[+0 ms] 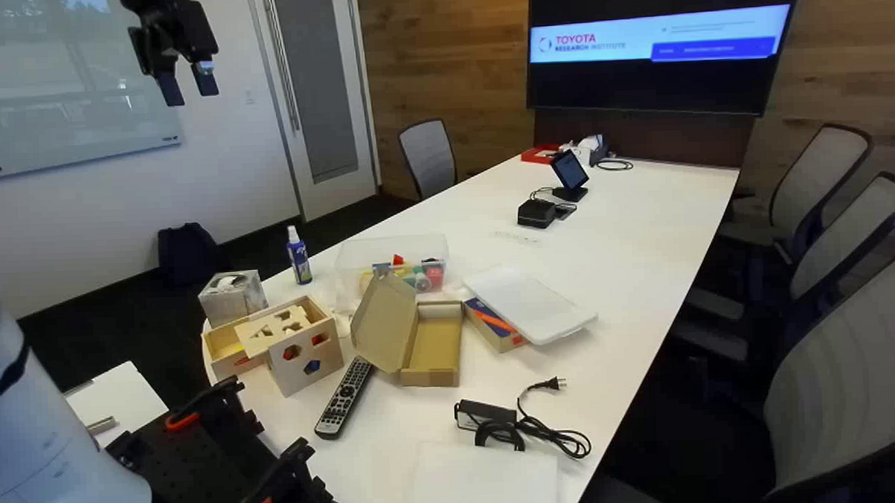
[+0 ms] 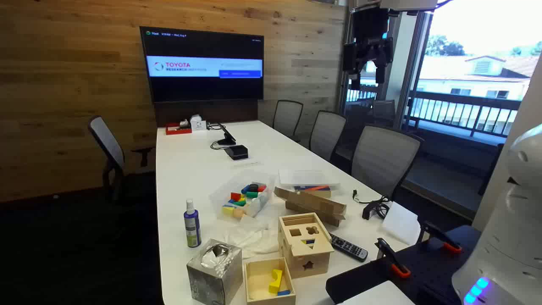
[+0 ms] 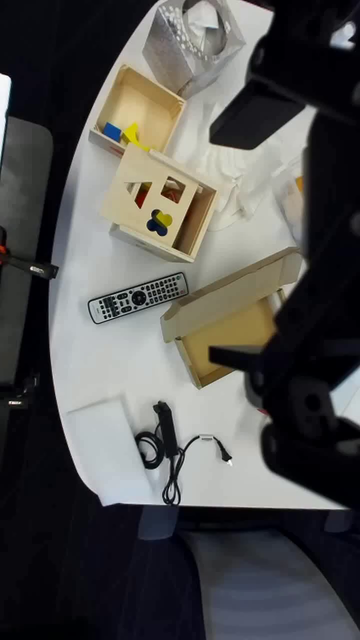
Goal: Use the tissue to wipe a spot on the right
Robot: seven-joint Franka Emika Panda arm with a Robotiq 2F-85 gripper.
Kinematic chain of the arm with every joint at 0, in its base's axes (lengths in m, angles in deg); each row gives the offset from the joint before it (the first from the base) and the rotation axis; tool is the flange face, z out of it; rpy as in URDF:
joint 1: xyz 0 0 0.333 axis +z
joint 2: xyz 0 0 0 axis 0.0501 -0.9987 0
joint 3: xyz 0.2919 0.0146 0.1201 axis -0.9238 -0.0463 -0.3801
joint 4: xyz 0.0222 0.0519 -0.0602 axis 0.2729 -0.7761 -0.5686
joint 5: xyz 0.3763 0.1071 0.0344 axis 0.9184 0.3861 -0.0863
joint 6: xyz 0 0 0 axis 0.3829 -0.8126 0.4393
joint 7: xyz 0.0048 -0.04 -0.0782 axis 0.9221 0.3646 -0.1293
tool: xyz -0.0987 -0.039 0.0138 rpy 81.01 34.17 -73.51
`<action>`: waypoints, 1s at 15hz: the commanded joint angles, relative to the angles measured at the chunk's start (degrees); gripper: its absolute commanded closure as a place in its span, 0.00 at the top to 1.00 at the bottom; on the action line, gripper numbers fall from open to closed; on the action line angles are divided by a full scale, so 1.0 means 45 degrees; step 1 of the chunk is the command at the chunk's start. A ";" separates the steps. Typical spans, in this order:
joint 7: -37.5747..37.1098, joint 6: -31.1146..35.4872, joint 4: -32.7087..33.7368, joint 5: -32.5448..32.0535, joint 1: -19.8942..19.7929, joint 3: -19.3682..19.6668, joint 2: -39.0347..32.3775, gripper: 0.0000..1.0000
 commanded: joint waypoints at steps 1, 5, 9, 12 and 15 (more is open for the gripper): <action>-0.0093 -0.0036 0.0044 -0.0081 0.0184 0.0129 -0.0052 1.00; 0.0552 0.1709 -0.0480 -0.0089 0.0132 0.0427 -0.1416 1.00; 0.1093 0.4697 -0.0502 -0.0119 0.0278 0.0354 -0.4412 1.00; 0.1464 0.6431 0.0023 -0.0015 0.0554 0.0276 -0.7098 1.00; 0.1607 0.8002 0.0767 -0.0327 0.1015 0.0137 -0.9758 1.00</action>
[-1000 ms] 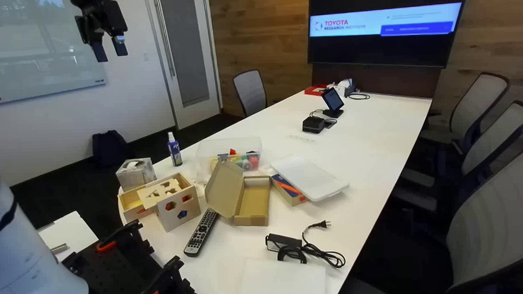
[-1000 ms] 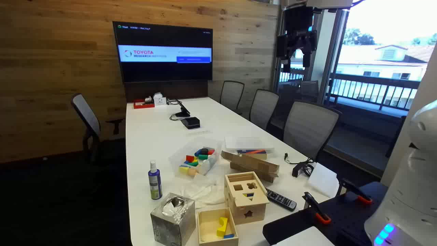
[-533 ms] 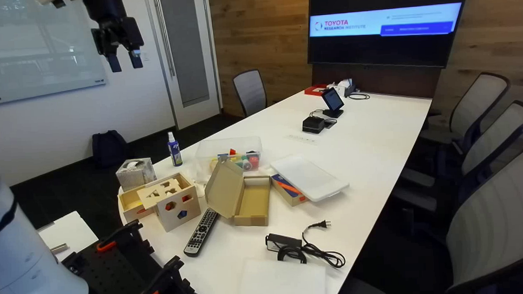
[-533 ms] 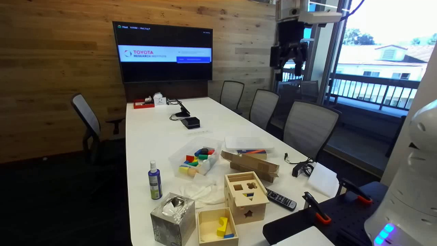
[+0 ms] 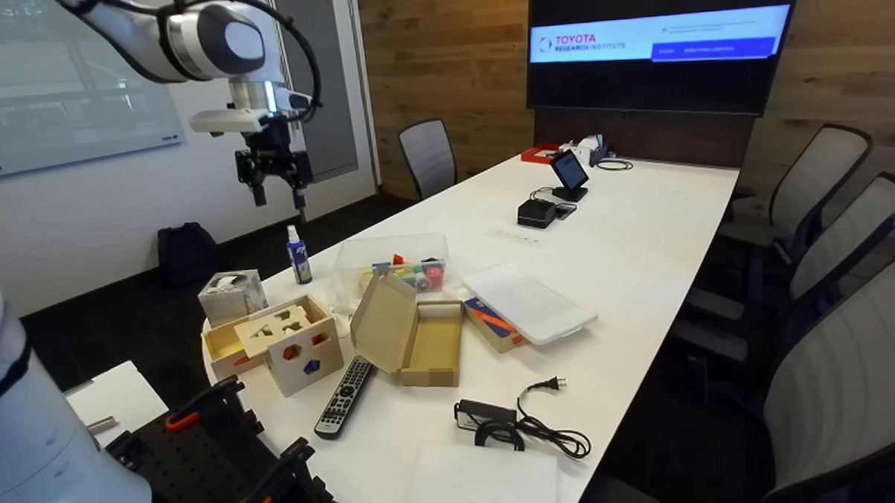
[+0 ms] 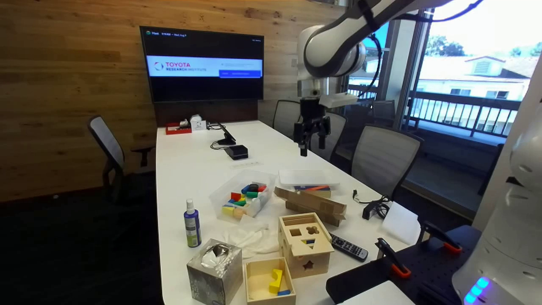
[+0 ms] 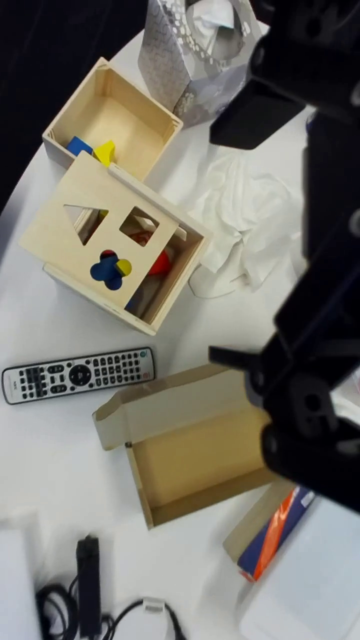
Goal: Use the tissue to wipe a spot on the right
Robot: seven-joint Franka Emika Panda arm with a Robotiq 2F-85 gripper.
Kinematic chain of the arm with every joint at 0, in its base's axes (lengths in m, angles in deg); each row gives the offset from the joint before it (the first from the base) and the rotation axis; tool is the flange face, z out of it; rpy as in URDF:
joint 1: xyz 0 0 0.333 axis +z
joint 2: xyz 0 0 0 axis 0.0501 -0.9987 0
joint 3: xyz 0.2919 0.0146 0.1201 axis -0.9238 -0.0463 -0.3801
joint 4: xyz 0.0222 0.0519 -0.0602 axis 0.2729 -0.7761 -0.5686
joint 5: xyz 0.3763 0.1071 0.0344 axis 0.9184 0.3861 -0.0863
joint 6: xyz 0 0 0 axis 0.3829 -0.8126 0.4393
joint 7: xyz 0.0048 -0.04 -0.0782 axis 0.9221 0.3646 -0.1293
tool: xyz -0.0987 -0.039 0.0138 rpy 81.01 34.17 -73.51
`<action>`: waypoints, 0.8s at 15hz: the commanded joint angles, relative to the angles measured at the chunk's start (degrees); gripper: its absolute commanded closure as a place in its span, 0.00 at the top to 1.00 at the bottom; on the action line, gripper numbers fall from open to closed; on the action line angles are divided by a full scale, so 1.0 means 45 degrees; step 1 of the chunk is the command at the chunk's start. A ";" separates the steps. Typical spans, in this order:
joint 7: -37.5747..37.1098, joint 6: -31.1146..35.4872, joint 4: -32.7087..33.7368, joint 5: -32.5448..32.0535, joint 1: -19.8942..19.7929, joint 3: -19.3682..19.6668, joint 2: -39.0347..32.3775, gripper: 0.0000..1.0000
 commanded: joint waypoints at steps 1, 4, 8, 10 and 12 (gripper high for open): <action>0.0025 0.1403 0.1599 -0.0451 0.0588 -0.0108 -0.3384 1.00; -0.0214 0.3136 0.2856 -0.1038 0.1292 0.0018 -0.5960 1.00; -0.0672 0.3586 0.5046 -0.1619 0.2300 0.0558 -0.8896 1.00; -0.0926 0.3466 0.5944 -0.1666 0.2714 0.0911 -0.9927 1.00; -0.1133 0.3282 0.6815 -0.1676 0.3013 0.1248 -1.0912 1.00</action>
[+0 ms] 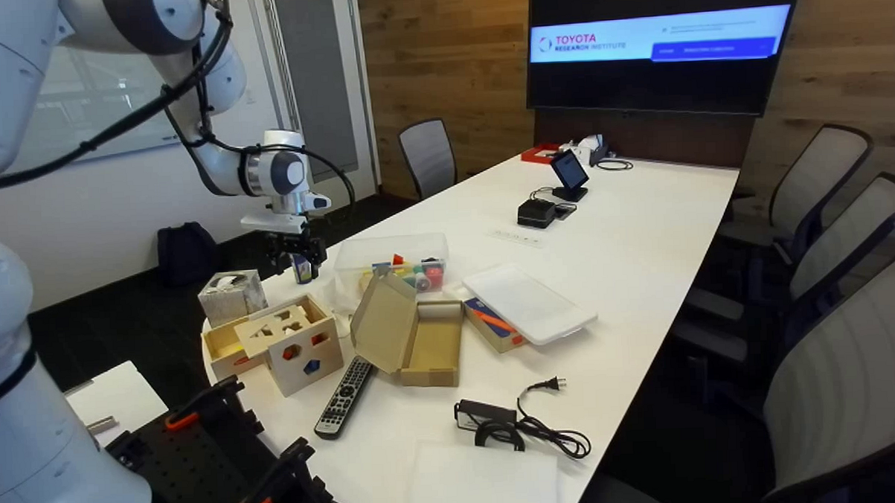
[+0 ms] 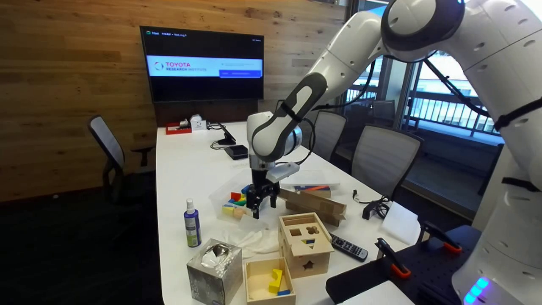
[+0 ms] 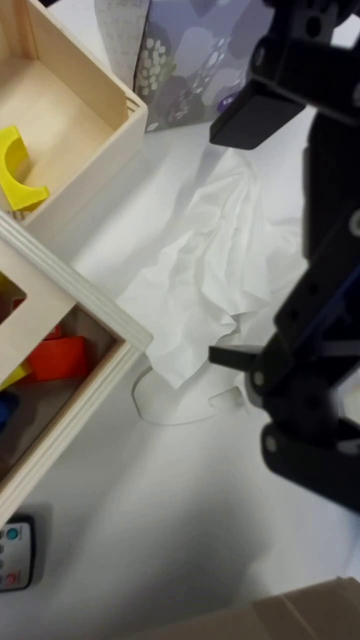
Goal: Use the tissue to wipe a spot on the right
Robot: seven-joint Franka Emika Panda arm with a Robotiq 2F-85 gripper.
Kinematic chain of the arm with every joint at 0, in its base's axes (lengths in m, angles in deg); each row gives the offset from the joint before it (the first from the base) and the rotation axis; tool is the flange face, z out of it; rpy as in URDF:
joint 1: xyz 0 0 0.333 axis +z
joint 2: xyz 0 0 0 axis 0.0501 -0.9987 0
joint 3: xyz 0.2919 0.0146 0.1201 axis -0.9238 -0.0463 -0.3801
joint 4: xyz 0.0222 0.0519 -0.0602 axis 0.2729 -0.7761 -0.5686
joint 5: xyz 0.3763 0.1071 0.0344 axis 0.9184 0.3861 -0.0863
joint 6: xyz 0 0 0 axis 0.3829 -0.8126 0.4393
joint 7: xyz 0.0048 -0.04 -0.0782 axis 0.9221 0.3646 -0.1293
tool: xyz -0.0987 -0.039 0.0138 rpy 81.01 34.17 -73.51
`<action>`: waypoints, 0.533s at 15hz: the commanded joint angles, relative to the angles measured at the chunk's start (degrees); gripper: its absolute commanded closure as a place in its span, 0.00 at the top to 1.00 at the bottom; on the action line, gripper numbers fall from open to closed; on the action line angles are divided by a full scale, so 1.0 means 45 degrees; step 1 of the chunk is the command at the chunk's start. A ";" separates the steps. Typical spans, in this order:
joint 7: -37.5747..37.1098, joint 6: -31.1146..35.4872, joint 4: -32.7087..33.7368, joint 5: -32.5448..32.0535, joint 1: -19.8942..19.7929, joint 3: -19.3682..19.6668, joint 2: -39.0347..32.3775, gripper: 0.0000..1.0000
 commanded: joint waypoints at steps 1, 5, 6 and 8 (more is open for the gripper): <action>-0.0549 -0.0336 0.1822 -0.0173 0.0553 0.0578 -0.1702 1.00; -0.0251 -0.0242 0.2901 -0.0140 0.0605 0.0726 -0.2994 1.00; -0.0146 -0.0151 0.3101 -0.0113 0.0559 0.0706 -0.3284 1.00; 0.0091 0.0018 0.3456 -0.0109 0.0490 0.0644 -0.3798 1.00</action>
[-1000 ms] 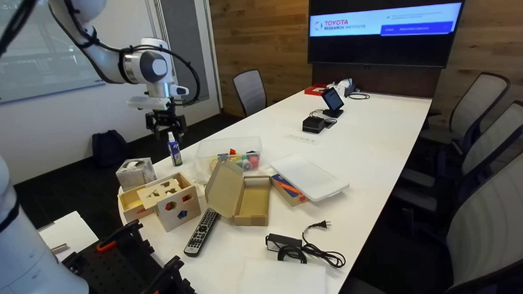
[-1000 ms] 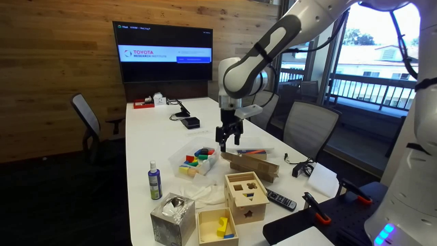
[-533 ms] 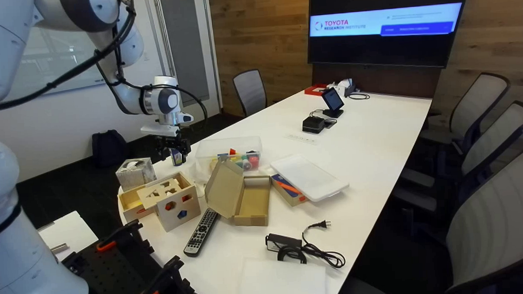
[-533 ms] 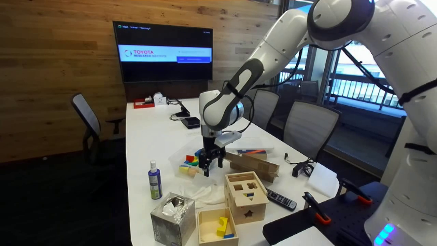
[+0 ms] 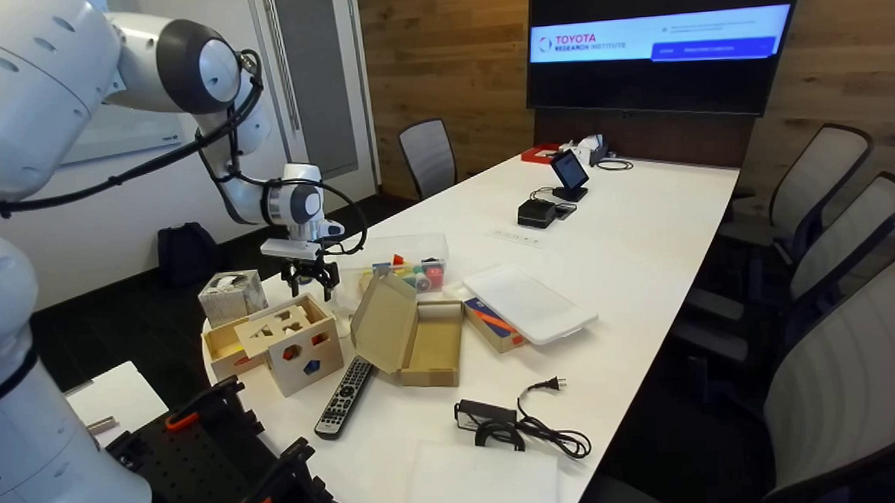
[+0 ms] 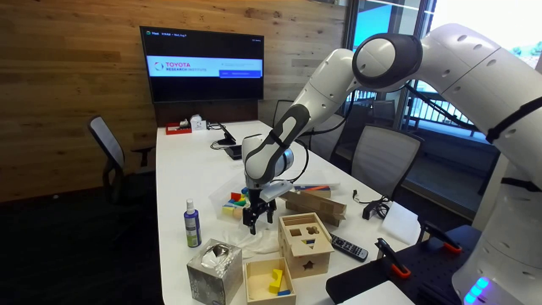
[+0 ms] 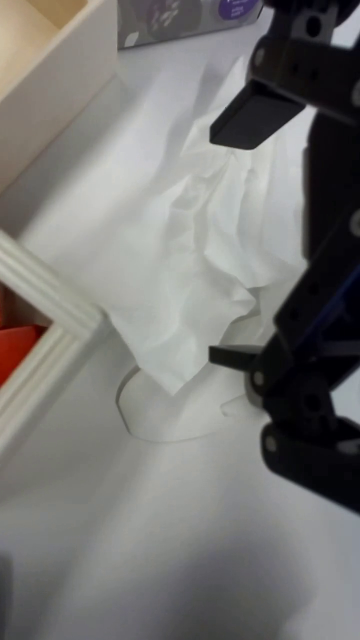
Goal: Use the tissue to wipe a spot on the right
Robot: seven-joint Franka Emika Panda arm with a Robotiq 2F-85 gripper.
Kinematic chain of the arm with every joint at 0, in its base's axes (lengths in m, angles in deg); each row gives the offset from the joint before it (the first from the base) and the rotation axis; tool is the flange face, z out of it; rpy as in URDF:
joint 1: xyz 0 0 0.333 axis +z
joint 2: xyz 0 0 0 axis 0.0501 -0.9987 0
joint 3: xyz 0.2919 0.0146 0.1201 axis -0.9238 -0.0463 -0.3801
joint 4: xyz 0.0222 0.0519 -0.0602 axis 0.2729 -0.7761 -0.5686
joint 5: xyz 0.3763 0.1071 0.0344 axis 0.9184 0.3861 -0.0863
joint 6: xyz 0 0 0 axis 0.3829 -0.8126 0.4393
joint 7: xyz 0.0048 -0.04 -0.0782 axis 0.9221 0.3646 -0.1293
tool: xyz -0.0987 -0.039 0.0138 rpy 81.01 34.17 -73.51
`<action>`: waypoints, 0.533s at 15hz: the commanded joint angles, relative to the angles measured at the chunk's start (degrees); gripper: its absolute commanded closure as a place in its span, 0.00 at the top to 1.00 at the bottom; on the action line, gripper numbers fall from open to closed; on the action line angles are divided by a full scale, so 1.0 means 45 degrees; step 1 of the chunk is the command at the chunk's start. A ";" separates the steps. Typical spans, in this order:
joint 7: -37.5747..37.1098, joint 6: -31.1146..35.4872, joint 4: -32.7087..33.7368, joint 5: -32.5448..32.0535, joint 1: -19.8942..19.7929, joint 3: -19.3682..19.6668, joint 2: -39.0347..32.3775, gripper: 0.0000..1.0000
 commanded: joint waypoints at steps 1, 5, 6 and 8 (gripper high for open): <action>0.0273 0.0086 0.0982 -0.0099 0.0040 0.0031 -0.0985 1.00; 0.0370 0.0219 0.1588 -0.0151 0.0109 0.0102 -0.1775 1.00; 0.0402 0.0362 0.1714 -0.0178 0.0116 0.0118 -0.1969 1.00; 0.0440 0.0678 0.2134 -0.0321 0.0191 0.0246 -0.2483 1.00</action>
